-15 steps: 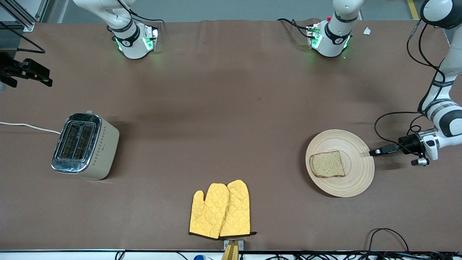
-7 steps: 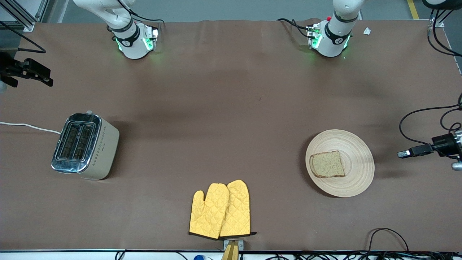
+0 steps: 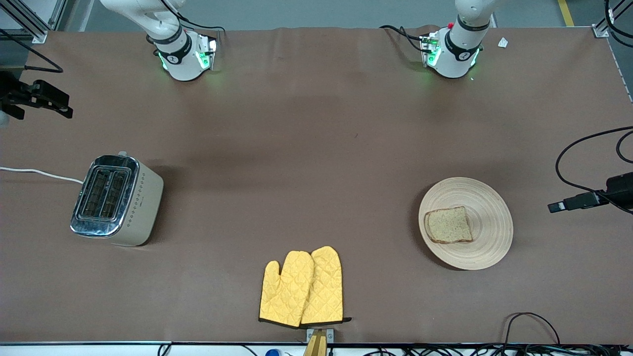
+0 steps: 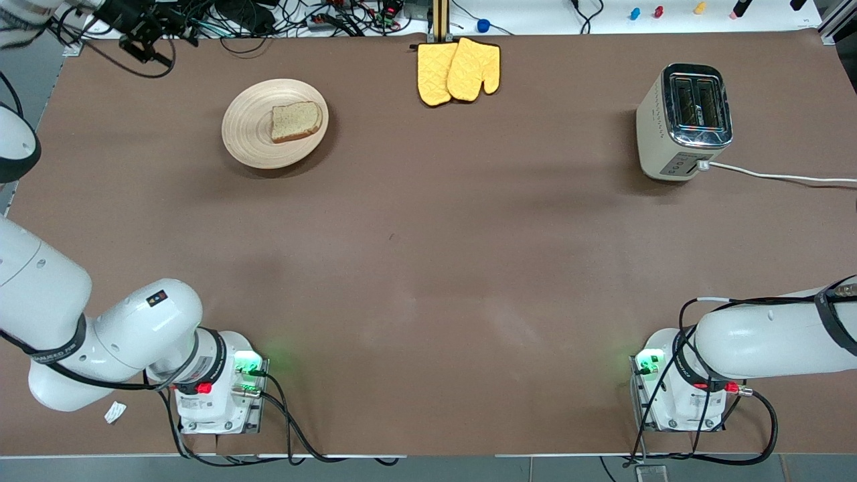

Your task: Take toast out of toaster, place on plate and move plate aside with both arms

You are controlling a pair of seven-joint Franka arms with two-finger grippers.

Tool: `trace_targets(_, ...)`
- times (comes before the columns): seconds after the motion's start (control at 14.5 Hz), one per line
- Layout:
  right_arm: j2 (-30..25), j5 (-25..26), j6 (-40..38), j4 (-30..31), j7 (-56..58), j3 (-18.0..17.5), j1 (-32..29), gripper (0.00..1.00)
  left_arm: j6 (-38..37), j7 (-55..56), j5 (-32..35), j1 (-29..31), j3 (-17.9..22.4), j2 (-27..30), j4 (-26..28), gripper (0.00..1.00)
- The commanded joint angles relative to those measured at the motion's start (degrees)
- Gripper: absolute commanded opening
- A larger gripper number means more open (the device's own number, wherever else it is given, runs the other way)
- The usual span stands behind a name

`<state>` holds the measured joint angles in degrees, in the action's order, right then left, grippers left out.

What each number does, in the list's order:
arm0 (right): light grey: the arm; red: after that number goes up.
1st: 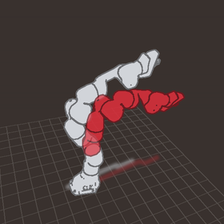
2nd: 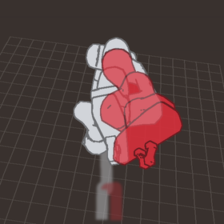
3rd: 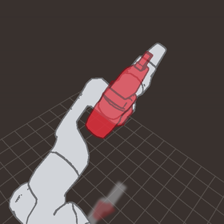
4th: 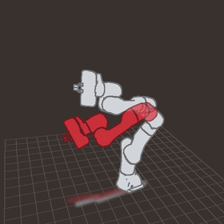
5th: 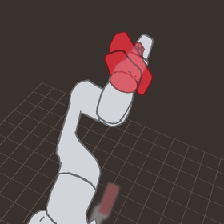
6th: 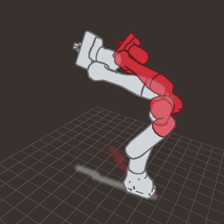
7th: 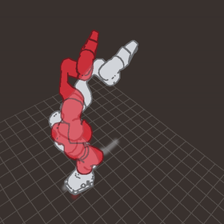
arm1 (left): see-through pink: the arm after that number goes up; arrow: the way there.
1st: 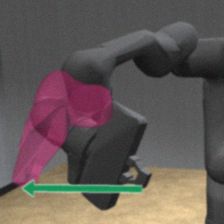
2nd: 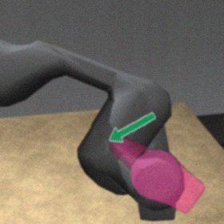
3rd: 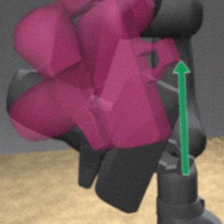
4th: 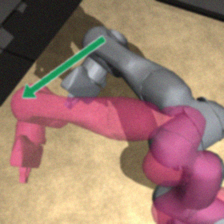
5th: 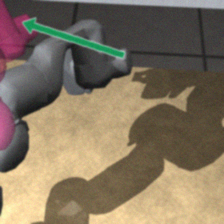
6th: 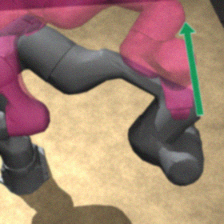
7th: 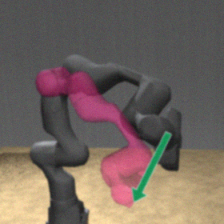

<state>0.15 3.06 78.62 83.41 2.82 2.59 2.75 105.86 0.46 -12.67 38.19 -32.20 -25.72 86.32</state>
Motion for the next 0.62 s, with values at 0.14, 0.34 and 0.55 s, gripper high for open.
trace_targets(0.14,0.1,0.0,-0.8,-0.7,0.6,-0.1,-0.1,1.00,-4.5,14.5,15.0,0.3,-11.0,7.1,1.2,1.00)
trace_targets(0.34,0.0,0.0,-1.5,-0.6,0.8,-0.2,0.1,1.00,-7.2,13.8,18.6,0.4,-12.6,11.2,1.2,1.00)
trace_targets(0.55,-0.1,0.1,-1.8,-0.7,0.2,-0.4,1.2,1.00,-9.1,11.6,22.2,-2.4,-11.8,17.1,1.2,1.00)
